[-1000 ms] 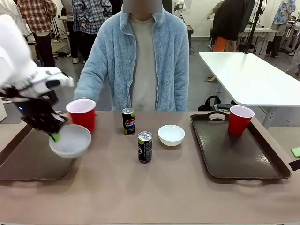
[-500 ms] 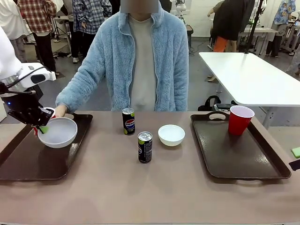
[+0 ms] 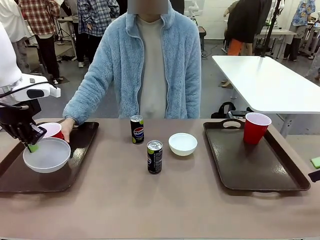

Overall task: Prepare tableware on both trays.
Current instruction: Pick up a Picnic Bowl from the table and place it on a Handle tray.

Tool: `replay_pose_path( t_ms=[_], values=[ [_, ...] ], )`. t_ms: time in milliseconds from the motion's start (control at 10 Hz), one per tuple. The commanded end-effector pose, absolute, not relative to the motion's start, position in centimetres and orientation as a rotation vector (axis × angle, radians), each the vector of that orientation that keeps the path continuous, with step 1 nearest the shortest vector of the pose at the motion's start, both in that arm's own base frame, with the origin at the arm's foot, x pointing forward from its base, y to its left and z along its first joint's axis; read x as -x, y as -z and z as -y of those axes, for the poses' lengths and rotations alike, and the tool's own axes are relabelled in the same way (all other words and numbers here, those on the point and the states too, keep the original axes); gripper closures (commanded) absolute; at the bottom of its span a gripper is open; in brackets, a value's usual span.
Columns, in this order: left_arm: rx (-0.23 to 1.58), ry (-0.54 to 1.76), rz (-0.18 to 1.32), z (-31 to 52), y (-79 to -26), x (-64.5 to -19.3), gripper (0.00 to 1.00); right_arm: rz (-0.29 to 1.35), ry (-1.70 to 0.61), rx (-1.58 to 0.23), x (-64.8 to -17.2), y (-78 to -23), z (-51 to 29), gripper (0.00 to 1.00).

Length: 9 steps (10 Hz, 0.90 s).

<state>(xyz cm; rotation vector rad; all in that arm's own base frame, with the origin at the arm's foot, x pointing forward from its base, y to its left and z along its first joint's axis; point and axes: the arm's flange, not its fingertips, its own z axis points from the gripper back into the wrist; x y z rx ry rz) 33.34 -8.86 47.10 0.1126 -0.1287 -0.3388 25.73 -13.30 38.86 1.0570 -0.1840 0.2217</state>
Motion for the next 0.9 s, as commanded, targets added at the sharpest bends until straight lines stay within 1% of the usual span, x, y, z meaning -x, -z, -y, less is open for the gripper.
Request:
replay_pose_path(
  t_ms=[0, 400, 500, 600, 700, 800],
  values=[
    [-0.097, 0.332, 0.126, 9.0, -46.8, -33.6, 0.98, 0.193, -0.226, -1.072, -25.8, -38.8, 13.3, 0.00],
    [-0.097, 0.332, 0.126, 9.0, -46.8, -33.6, 0.98, 0.193, -0.226, -1.072, -25.8, -38.8, 13.3, 0.00],
    [-0.109, 0.338, 0.121, 8.9, -46.8, -33.4, 0.96, 0.193, -0.226, -1.072, -25.8, -38.8, 13.3, 0.00],
    [-0.030, 0.313, 0.042, 7.9, -46.7, -35.3, 0.96, 0.193, -0.226, -1.072, -25.8, -38.8, 13.3, 0.00],
    [0.004, 0.283, 0.025, 6.6, -46.4, -36.9, 0.96, 0.193, -0.226, -1.072, -25.8, -38.8, 13.3, 0.00],
    [0.023, 0.262, 0.010, 5.3, -45.8, -37.6, 0.96, 0.193, -0.226, -1.072, -25.8, -38.8, 13.3, 0.00]
  ],
)
